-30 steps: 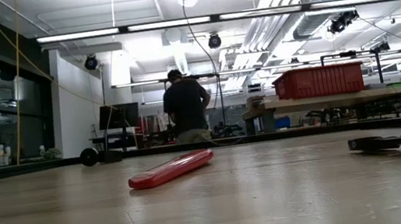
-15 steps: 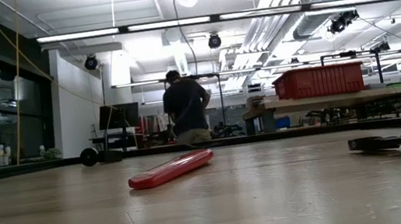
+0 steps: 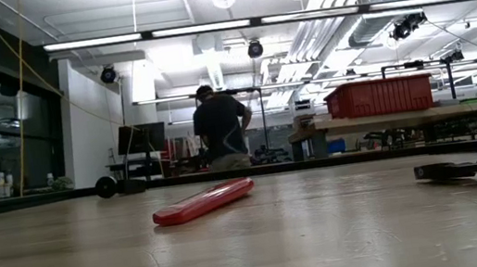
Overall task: Coil cords
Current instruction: Coil the blue wire cable onto the black spool
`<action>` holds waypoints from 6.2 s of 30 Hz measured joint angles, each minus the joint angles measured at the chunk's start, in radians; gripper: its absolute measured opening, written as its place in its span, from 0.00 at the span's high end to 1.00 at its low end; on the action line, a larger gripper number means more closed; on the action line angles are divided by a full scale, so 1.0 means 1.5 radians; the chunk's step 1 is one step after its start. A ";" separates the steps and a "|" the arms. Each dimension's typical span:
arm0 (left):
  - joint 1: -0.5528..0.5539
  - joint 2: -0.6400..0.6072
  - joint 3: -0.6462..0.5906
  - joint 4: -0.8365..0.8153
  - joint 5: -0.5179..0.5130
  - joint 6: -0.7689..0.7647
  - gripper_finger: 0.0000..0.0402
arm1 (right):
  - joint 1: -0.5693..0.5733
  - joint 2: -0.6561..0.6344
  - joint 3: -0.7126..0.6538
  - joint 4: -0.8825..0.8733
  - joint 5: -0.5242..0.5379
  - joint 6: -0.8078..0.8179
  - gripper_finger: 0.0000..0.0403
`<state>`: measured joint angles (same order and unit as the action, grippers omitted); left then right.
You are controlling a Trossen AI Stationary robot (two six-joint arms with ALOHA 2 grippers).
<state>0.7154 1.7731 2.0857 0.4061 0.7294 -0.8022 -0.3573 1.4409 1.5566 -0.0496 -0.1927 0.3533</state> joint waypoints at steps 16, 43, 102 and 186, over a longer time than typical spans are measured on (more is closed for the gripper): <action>0.110 -0.055 0.000 -0.285 0.108 -0.001 1.00 | 0.000 -0.084 0.000 -0.147 -0.024 -0.032 1.00; -0.155 -0.003 0.000 -0.360 0.276 -0.113 1.00 | -0.022 -0.067 0.000 -0.008 -0.059 -0.073 1.00; -0.128 0.060 0.052 0.198 -0.014 -0.300 1.00 | 0.007 0.053 -0.001 0.087 0.096 -0.101 0.77; 0.046 0.025 0.050 -0.494 0.231 0.000 1.00 | 0.070 -0.170 0.000 -0.223 0.082 -0.189 1.00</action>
<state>0.7851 1.8111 2.1612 -0.3343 1.0759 -0.8029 -0.2530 1.1855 1.5570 -0.3843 -0.0704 0.0704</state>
